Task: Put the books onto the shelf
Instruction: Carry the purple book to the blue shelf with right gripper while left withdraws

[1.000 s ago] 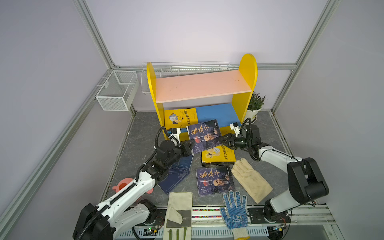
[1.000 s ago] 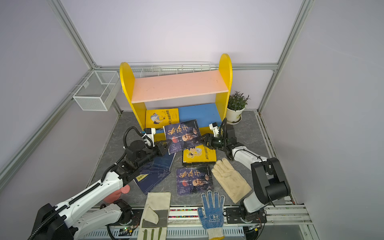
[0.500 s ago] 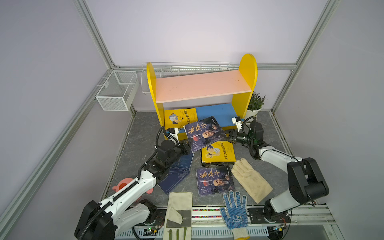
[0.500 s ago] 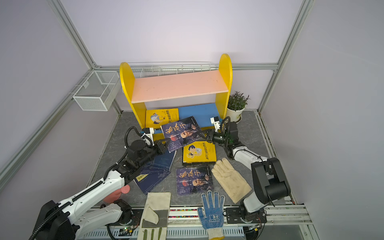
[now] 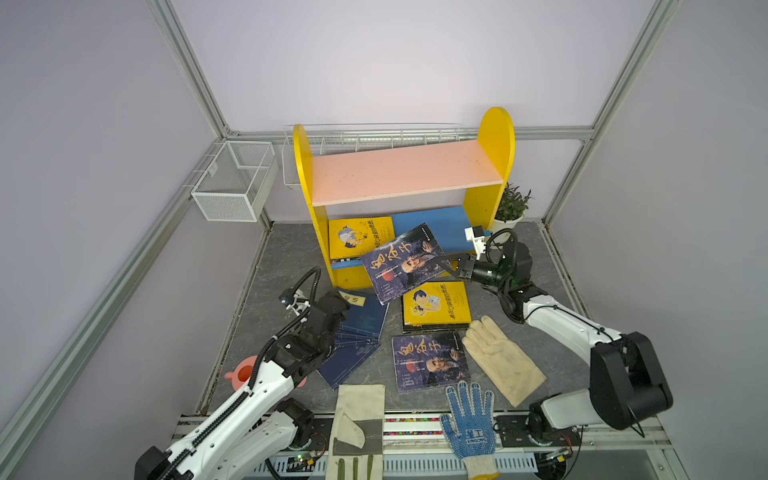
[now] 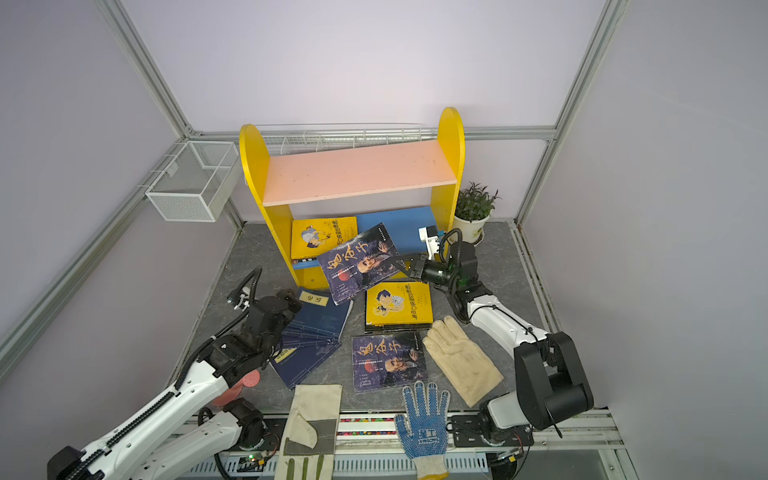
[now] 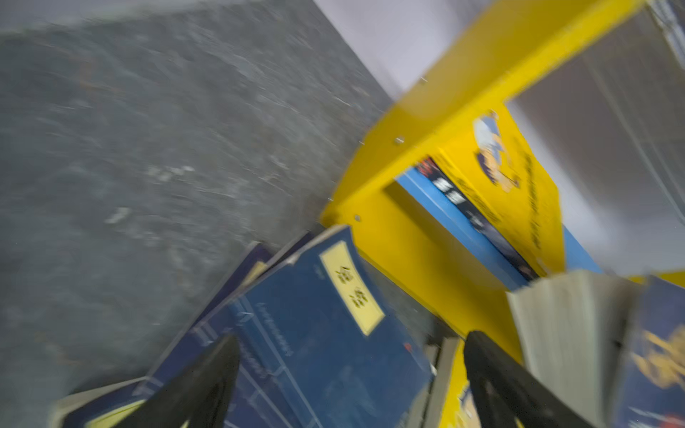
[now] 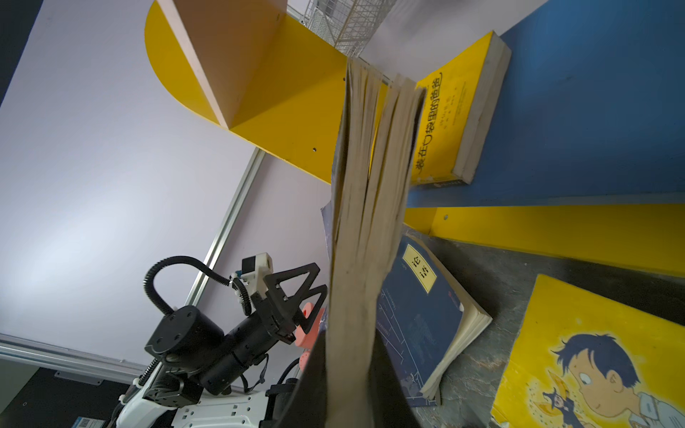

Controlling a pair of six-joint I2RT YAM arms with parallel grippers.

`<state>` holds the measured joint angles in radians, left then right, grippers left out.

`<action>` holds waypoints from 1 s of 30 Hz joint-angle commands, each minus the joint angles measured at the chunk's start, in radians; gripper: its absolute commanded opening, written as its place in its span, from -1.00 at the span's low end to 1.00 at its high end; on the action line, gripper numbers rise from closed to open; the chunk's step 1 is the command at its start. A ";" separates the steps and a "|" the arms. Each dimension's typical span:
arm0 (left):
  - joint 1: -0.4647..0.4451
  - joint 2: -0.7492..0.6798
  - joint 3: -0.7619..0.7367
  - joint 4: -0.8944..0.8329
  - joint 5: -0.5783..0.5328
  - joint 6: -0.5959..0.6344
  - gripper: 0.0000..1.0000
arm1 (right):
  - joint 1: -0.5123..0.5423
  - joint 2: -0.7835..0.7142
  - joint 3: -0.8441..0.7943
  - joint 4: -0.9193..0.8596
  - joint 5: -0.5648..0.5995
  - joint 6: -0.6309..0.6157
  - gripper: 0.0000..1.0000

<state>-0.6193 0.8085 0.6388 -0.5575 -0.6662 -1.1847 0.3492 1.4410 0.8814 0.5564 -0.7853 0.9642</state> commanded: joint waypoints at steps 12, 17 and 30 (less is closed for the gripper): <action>0.037 -0.147 -0.137 -0.212 -0.117 -0.190 0.99 | 0.132 0.266 0.304 0.213 0.376 0.108 -0.85; 0.043 -0.126 -0.134 -0.191 -0.098 -0.162 0.99 | 0.186 0.402 0.442 0.197 0.460 0.119 -0.85; 0.046 -0.077 -0.120 -0.154 -0.070 -0.139 0.99 | 0.263 0.567 0.582 0.101 0.597 0.106 -0.85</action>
<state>-0.5804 0.7193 0.5056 -0.7101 -0.7376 -1.3312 0.6125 2.0010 1.4216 0.6010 -0.2356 1.0447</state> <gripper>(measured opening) 0.996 0.152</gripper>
